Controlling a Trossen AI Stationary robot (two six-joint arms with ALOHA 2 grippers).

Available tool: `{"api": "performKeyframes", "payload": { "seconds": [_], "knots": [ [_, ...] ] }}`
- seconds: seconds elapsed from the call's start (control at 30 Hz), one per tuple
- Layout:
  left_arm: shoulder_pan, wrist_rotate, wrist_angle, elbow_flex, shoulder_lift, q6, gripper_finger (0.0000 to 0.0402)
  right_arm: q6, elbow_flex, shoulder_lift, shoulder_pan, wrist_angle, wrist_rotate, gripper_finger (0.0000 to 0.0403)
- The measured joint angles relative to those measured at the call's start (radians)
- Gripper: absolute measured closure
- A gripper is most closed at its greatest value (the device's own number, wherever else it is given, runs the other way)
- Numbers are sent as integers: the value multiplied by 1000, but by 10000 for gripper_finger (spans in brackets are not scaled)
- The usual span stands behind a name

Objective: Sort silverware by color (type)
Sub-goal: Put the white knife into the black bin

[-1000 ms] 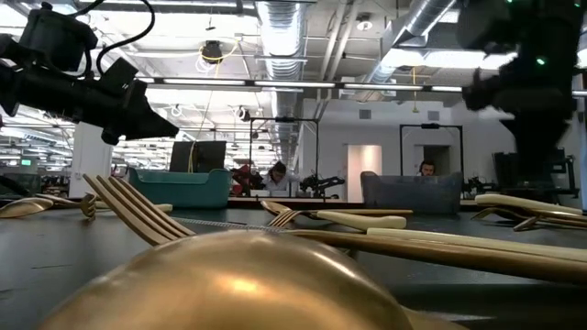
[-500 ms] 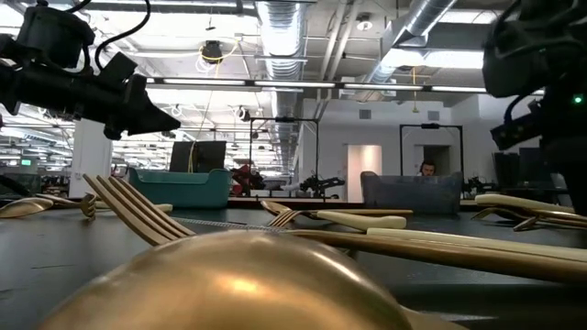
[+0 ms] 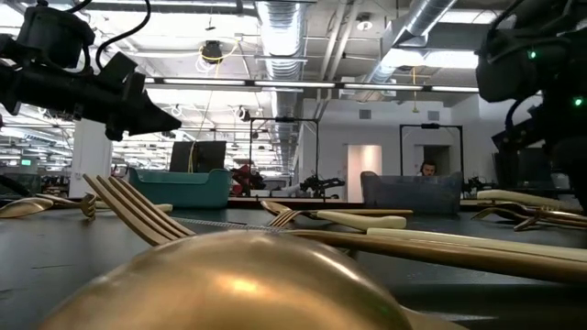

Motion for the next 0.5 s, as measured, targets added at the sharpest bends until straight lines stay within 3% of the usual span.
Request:
{"api": "performKeyframes", "payload": {
  "seconds": [0.2,0.5],
  "knots": [
    [0,14,0,0,0,-2,352,-42,105,0,1,-133,34,310],
    [0,11,0,0,0,-3,352,-291,277,0,-136,-150,278,312]
  ]
}}
